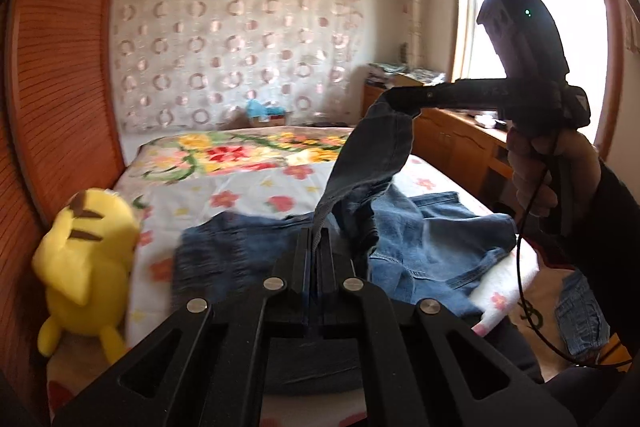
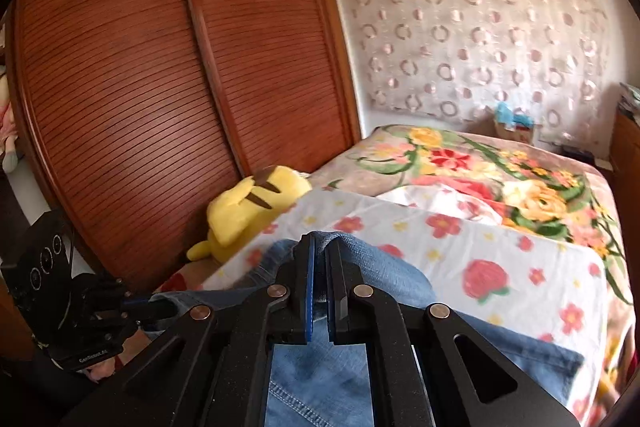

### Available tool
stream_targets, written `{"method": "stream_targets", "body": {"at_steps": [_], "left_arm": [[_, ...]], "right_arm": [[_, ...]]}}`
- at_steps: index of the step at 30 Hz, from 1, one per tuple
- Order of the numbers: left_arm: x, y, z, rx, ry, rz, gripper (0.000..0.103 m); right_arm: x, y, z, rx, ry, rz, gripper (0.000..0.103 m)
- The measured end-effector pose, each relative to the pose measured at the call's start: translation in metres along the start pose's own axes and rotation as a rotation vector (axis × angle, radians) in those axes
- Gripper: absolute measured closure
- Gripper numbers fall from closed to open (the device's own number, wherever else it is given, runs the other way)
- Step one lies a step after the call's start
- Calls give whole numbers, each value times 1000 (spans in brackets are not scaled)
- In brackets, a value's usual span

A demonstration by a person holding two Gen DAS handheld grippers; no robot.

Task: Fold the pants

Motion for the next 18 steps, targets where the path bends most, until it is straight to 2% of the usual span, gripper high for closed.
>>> {"method": "stream_targets", "body": {"at_steps": [7,13,18], "left_arm": [[-1,38,-49,79,-93,-67,100],[-8,63,-66,107,-114,-116,100],[-9,71,-72,121,-123,-131,100]], "right_arm": [[-73,3,-14,19,-55,-65,99],[-131,5,-25,33,-62,-145,99],[-167,4,-38,57,-55,-176,99]]}}
Point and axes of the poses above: each gripper's, at about its wrist camera, not at the fingertips, and x roughly against the way its jaws point, z to its right, y to its underside, the point moved 6 cm from there along -x, roughly the way its jaws point, and after that the axes turned 11 degrees about z, right-handed, at the moved point
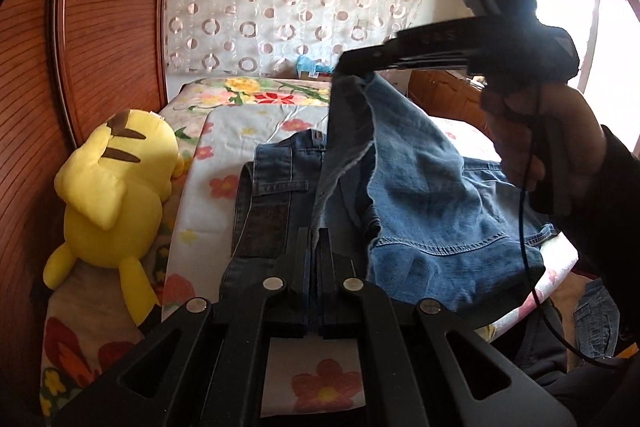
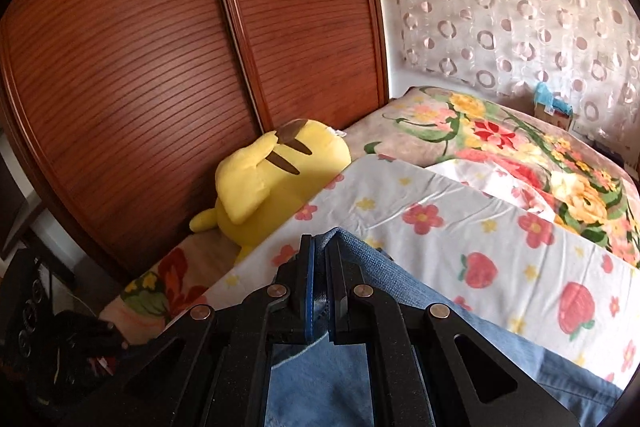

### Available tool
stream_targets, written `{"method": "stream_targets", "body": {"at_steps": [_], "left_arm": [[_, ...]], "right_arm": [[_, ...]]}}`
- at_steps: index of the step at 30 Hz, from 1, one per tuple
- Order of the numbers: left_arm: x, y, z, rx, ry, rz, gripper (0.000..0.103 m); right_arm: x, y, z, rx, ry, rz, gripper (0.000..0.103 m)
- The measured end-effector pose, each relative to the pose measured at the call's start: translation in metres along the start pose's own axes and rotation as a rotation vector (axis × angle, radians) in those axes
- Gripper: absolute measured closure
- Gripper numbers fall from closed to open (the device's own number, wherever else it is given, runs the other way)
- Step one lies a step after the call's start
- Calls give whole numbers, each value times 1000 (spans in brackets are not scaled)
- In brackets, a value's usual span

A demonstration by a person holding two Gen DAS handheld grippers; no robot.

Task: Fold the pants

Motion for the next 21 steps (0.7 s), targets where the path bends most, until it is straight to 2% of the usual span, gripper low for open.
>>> {"method": "stream_targets", "body": {"at_steps": [8,9,10,11,12,13,14,15,21], "left_arm": [[0,8,-10,23,-25,-17,100],[0,8,-11,24,-30,-21,99],[0,9,-12,23,-38,-25,95],[0,9,-12,22,-36,-26,91],[0,8,-12,21,-34,-27,81],[0,8,-10,20,-28,-26,65],[0,7,-9,20,-22,-22,56],[0,6,-8,22,-16,-14,52],[-6,2,1,8,-5,9,52]], "right_arm": [[-27,1,-10,15,18,-21,98],[-25,4,-9,8,15,-29,90],[-22,5,-8,7,24,-30,78],[-19,5,-5,11,35,-29,73],[-14,6,-3,14,36,-25,70],[-10,6,0,18,38,-20,70],[-2,6,6,22,51,-14,70],[3,8,11,24,65,-10,70],[51,39,58,25,169,-6,66]]}}
Point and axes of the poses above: each gripper's, at about its wrist camera, not at the fingertips, and x roughly against the way its jaws point, z to its right, y to its underside, the point moved 6 cm from there along -x, roughly the way its jaws point, and after that the axes turned 11 degrees about z, right-handed, at the moved point
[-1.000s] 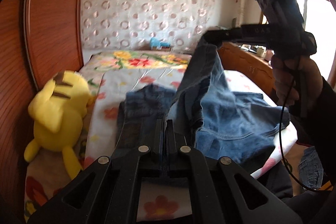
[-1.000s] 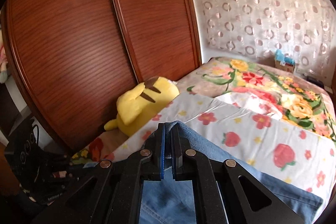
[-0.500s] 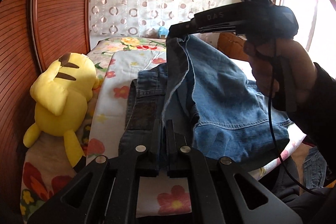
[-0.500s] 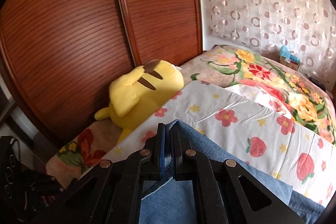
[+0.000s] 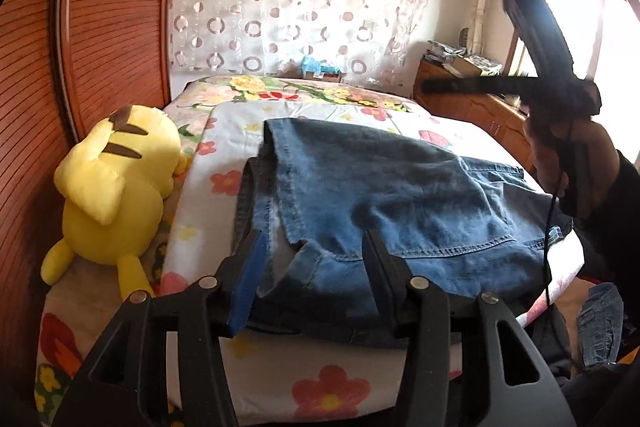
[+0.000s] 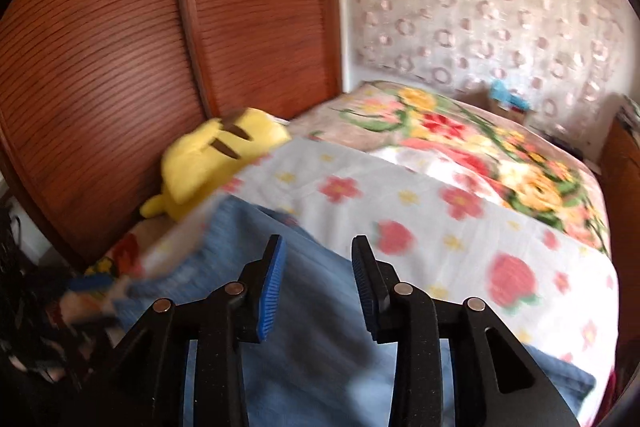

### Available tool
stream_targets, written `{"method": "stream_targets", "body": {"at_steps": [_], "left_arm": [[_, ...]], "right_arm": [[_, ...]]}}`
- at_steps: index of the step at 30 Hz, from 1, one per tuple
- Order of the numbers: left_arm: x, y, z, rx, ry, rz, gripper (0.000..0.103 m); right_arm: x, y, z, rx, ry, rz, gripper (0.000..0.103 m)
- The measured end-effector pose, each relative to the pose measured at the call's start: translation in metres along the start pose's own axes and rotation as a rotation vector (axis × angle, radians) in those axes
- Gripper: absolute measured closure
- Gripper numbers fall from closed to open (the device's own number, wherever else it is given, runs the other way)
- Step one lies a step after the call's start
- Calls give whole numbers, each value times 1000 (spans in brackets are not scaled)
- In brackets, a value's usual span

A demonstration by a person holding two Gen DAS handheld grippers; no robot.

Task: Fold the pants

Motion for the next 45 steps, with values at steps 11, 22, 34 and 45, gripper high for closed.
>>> {"method": "stream_targets", "body": {"at_steps": [11,22,34,45], "left_arm": [[-31,31,2,-8,-15,-121,59],[-35,37,-2,-4,-21,-133,59],[-36,41,-2,-5,-22,-130,64],[-23,36,-10,-12,-24,-96,97]], "right_arm": [[-11,74,60,-237,51,-151,64],[-20,60,53,-217,78,-146,92],[26,19,35,-95,75,109,96],[32,55,51,-134,92,-46,84]]}}
Point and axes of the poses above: each gripper's, at about its wrist camera, not at the fingertips, and x roughly against the way its jaws point, z to its right, y to its underside, the point moved 6 cm from there along -x, roughly the way its jaws point, and after that the axes turned 11 degrees about z, right-handed, at the moved point
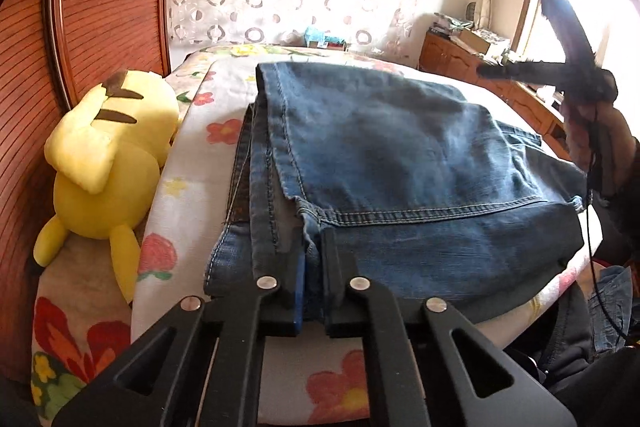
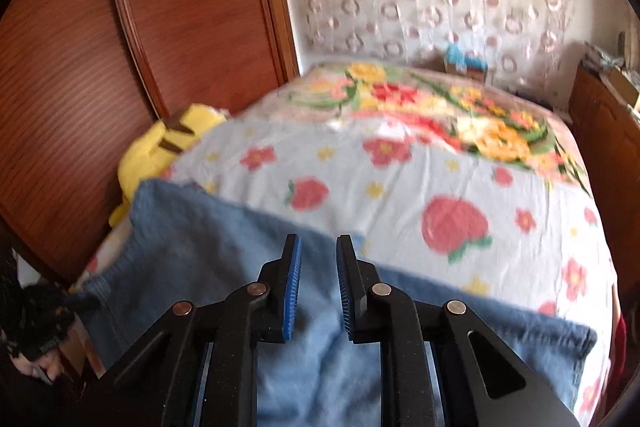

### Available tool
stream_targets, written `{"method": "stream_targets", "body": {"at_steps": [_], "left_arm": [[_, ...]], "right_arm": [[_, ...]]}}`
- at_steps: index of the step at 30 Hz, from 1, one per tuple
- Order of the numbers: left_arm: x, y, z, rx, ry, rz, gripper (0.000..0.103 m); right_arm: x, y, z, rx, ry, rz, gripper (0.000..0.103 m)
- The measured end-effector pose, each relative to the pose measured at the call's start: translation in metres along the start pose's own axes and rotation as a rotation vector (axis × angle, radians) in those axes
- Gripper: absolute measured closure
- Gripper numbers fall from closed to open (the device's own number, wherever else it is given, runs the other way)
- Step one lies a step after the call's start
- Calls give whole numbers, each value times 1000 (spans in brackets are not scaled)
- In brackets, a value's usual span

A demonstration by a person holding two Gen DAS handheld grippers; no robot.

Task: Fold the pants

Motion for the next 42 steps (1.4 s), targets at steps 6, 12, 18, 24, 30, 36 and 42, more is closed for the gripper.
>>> {"method": "stream_targets", "body": {"at_steps": [6,12,18,24,30,36,42], "left_arm": [[22,-10,-2,-8,-22,50,98],[22,-9,-3,-11,-28,37,98],[20,-13,2,-5,-44,46,72],[18,-15,3,-4,-29,55,52],[20,-16,5,-8,-21,65,49],[18,-18,8,-1,-3,73,29],[16,-21,16,-18,-3,80,26]], "right_arm": [[13,18,8,-31,-29,-50,77],[0,14,9,-60,-16,-61,77],[-34,0,9,-110,-34,-82,77],[-63,-15,-1,-64,-4,-59,101],[-34,-38,-25,25,8,145,101],[-37,-32,-20,51,67,97,78],[-15,-13,-19,81,51,60,75]]}}
Point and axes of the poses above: each gripper's, at about its wrist camera, not at the fingertips, and x roughly against the way its jaws point, z to its right, y to its underside, the point moved 6 cm from there along -x, roughly the way its jaws point, and after that the axes turned 11 degrees about z, right-handed, at the moved point
